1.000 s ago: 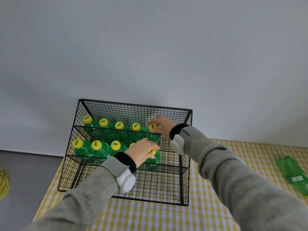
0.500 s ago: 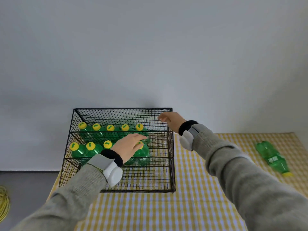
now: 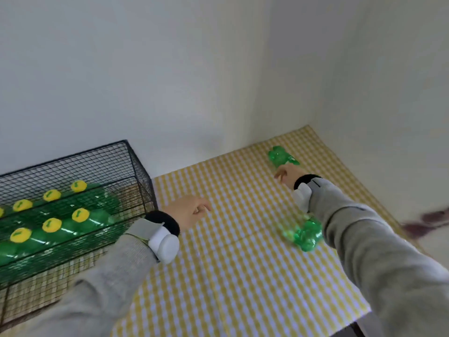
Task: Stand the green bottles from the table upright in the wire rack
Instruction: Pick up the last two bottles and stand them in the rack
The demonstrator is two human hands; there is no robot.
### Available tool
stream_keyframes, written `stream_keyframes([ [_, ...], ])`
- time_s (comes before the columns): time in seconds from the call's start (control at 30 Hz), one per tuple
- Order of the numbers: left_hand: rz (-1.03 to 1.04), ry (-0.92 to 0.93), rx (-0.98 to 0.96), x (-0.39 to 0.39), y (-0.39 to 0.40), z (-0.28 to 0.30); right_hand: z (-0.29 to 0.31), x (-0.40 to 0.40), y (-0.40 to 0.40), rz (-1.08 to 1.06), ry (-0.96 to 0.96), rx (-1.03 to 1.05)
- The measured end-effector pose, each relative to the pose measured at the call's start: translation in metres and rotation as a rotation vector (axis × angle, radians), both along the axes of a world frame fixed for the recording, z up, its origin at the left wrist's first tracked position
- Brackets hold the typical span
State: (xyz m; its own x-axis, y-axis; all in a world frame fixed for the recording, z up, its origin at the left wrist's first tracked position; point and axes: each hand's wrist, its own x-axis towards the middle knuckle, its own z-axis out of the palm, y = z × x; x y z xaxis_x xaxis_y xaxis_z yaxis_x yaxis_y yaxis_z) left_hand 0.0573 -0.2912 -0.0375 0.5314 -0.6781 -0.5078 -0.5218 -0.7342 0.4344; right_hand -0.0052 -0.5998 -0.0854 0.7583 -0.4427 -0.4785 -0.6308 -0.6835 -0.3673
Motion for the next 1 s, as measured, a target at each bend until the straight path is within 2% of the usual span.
stream_keyframes([
  [0.23,-0.154,0.152,0.082,-0.053,-0.134,-0.046,-0.037,-0.063,-0.099,-0.216,0.064,0.040],
  [0.4,-0.213,0.214,0.151,-0.103,-0.195,-0.083,-0.053,-0.056,-0.129,-0.191,0.109,0.088],
  [0.53,-0.198,0.234,0.131,-0.122,-0.233,-0.100,-0.072,-0.036,-0.139,-0.117,0.090,0.159],
  [0.77,-0.195,0.242,0.112,-0.129,-0.263,-0.126,-0.094,-0.007,-0.143,0.060,0.085,0.230],
  [1.0,-0.210,0.337,0.018,-0.131,-0.280,-0.136,-0.091,-0.027,-0.178,-0.138,-0.082,0.253],
])
